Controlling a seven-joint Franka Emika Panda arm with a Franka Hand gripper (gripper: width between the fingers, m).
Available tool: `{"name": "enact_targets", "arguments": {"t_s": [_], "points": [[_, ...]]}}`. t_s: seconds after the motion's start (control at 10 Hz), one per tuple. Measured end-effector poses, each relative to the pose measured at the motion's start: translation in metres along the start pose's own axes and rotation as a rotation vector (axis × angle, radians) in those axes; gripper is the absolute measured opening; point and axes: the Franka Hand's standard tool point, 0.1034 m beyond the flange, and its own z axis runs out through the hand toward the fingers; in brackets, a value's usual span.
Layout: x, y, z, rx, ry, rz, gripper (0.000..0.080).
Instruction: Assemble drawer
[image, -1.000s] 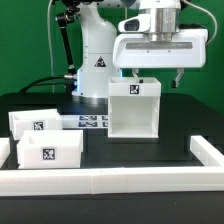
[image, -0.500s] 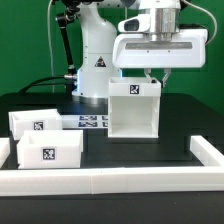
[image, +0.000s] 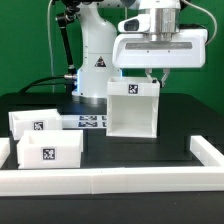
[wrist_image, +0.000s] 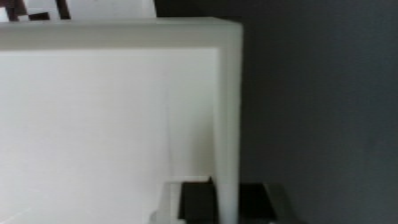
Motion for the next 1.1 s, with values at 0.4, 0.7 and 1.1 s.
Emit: {"name": "enact_targets", "arguments": {"t_s": [0.4,0.7,1.1], "points": [[0.039,0.006,0.000,0.024,0.018,-0.079,0.0036],[0.085,-0.004,0.001,0.052,0.063,-0.099,0.0038],[0.135,-0.019,0.001,0.096,0.222,-0.152,0.0038]]}}
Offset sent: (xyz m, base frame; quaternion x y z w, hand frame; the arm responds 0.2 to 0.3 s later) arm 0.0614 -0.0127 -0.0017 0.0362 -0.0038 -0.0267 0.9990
